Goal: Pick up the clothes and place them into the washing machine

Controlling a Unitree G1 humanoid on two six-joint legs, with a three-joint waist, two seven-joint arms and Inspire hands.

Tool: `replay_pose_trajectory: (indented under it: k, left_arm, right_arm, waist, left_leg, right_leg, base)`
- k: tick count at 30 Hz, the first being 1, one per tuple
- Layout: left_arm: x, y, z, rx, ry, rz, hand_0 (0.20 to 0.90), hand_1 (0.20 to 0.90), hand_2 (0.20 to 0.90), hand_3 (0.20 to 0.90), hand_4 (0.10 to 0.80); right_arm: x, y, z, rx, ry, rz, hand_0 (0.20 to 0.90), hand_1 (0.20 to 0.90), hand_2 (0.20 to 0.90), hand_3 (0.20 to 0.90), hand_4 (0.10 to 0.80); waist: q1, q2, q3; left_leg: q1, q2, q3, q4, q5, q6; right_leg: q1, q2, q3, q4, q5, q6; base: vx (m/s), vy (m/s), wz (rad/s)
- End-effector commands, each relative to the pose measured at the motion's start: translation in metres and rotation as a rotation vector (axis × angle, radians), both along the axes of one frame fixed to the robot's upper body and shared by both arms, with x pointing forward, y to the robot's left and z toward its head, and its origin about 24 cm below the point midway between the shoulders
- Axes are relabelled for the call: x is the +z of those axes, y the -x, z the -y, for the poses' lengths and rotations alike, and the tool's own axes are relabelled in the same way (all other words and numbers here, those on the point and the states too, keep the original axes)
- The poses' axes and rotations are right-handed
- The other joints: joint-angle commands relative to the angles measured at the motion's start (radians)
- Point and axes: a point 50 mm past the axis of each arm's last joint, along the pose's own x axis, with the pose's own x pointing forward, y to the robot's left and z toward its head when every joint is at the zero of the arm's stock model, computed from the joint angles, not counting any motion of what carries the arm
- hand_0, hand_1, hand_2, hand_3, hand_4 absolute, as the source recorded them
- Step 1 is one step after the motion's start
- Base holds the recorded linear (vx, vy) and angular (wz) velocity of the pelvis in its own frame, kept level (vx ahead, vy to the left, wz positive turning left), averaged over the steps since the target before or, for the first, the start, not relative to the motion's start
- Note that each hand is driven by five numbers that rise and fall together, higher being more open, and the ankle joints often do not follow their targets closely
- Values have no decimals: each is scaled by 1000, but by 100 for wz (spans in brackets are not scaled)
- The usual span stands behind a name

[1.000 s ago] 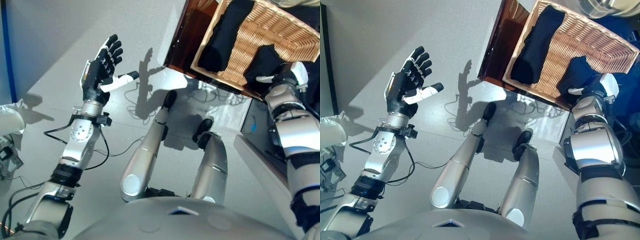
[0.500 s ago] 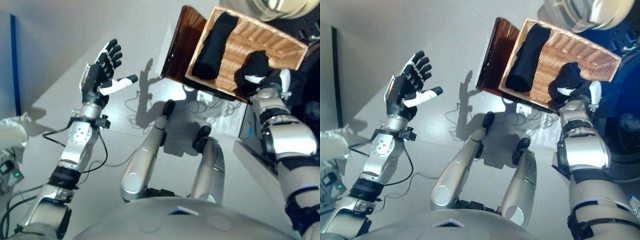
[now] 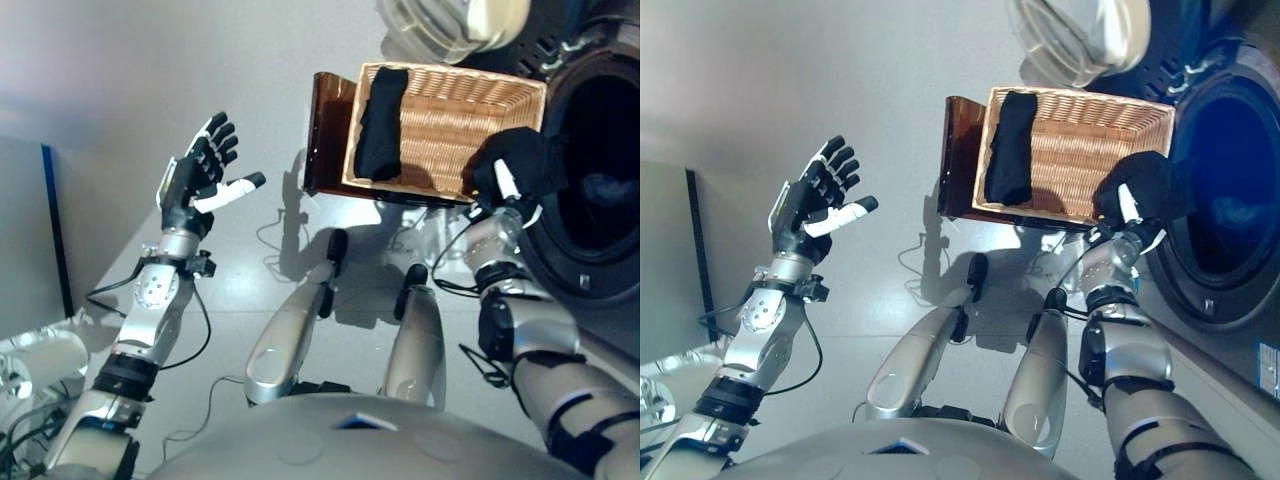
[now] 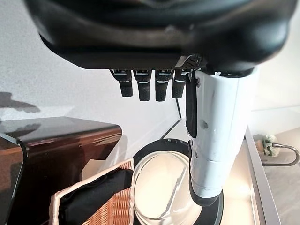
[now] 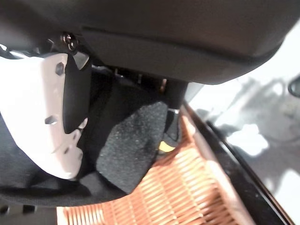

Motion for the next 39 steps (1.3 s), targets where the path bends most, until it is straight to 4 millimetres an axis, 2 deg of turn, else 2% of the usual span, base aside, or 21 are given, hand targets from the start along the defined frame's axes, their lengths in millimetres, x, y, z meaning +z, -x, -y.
replay_pose_trajectory:
  k: [1, 4, 6, 7, 8, 11, 18, 19, 22, 25, 27, 28, 30, 39]
  left_arm:
    - [20, -3, -11, 112, 63, 147, 900, 900, 900, 900, 800]
    - [13, -1, -9, 118, 82, 125, 900, 900, 900, 900, 800]
    - [12, -1, -10, 121, 89, 124, 900, 900, 900, 900, 800]
    - [13, -1, -9, 120, 90, 125, 900, 900, 900, 900, 800]
    - [15, -2, -9, 119, 94, 136, 900, 900, 900, 900, 800]
    - [19, -3, -10, 118, 80, 150, 900, 900, 900, 900, 800]
    - [26, -4, -16, 118, 38, 170, 900, 900, 900, 900, 800]
    - [28, -4, -19, 121, 28, 177, 900, 900, 900, 900, 800]
    - [29, -3, -20, 121, 31, 183, 900, 900, 900, 900, 800]
    - [28, -3, -20, 118, 29, 175, 900, 900, 900, 900, 800]
    - [27, -4, -20, 120, 33, 170, 900, 900, 900, 900, 800]
    - [27, -4, -20, 124, 35, 171, 900, 900, 900, 900, 800]
    - [26, -3, -20, 126, 35, 163, 900, 900, 900, 900, 800]
    - [25, 2, -29, 180, 48, 165, 900, 900, 900, 900, 800]
  right_arm:
    - [25, 6, 6, -113, -4, 271, 200, 200, 200, 200, 300]
    - [28, 7, 8, -187, -71, 349, 200, 200, 200, 200, 300]
    - [43, 3, 19, -253, -70, 395, 200, 200, 200, 200, 300]
    - [44, 2, 19, -254, -69, 396, 200, 200, 200, 200, 300]
    - [74, -2, 34, -346, -69, 510, 200, 200, 200, 200, 300]
    - [119, -5, 58, -437, -16, 628, 200, 200, 200, 200, 300]
    - [204, 6, 95, -517, 172, 796, 200, 200, 200, 200, 300]
    - [221, 10, 100, -519, 222, 832, 200, 200, 200, 200, 300]
    - [250, 19, 105, -521, 299, 906, 200, 200, 200, 200, 300]
    - [262, 20, 110, -519, 322, 920, 200, 200, 200, 200, 300]
    - [259, 17, 111, -474, 331, 899, 722, 722, 722, 722, 673]
    - [254, 14, 111, -453, 324, 886, 900, 900, 900, 900, 800]
    - [242, 12, 112, -447, 288, 866, 900, 900, 900, 900, 800]
    - [216, 10, 106, -467, 247, 804, 900, 900, 900, 900, 800]
  waist:
    - [-23, 42, -38]
    - [-31, 55, -47]
    - [-25, 64, -57]
    - [-25, 65, -56]
    - [-20, 74, -63]
    - [-12, 84, -73]
    - [1, 100, -90]
    - [2, 98, -94]
    - [2, 101, -93]
    - [2, 98, -90]
    - [-1, 95, -86]
    - [-3, 94, -85]
    - [-6, 95, -84]
    - [1, 112, -70]
  left_leg:
    - [-13, -9, 16, 85, -128, -64]
    - [-3, -12, 16, 80, -131, -64]
    - [4, -14, 13, 75, -134, -64]
    - [4, -14, 13, 74, -133, -64]
    - [7, -16, 13, 69, -134, -64]
    - [7, -18, 12, 71, -136, -64]
    - [12, -18, 12, 68, -137, -67]
    - [14, -17, 11, 66, -137, -67]
    - [15, -13, 10, 65, -136, -70]
    - [14, -7, 11, 68, -136, -73]
    - [13, -3, 13, 69, -136, -75]
    - [11, -1, 15, 70, -135, -76]
    - [11, 2, 13, 71, -136, -77]
    - [-1, 8, 6, 76, -125, -84]
  right_leg:
    - [30, 8, 0, -252, 185, 7]
    - [41, 4, 4, -260, 184, 8]
    - [47, 2, 8, -264, 182, 9]
    - [48, 2, 8, -264, 183, 9]
    - [50, -1, 11, -267, 181, 10]
    - [49, -3, 12, -263, 179, 11]
    - [49, 0, 19, -257, 169, 14]
    - [48, 1, 19, -256, 168, 14]
    - [46, 4, 19, -251, 167, 14]
    - [43, 10, 18, -244, 163, 13]
    - [40, 14, 18, -244, 163, 11]
    - [37, 16, 19, -244, 164, 10]
    - [37, 19, 18, -244, 162, 8]
    - [34, 21, 4, -241, 160, 4]
  base:
    - [2, 19, -13]
    - [12, 10, -19]
    - [18, 10, -9]
    - [11, 10, -4]
    - [0, 0, 0]
    - [0, 0, 0]
    - [0, 0, 0]
    - [0, 0, 0]
    - [1, -20, -1]
    - [-3, -44, 0]
    - [-7, -48, 0]
    - [-6, -35, -1]
    - [0, 0, 0]
    - [-1, -22, 0]
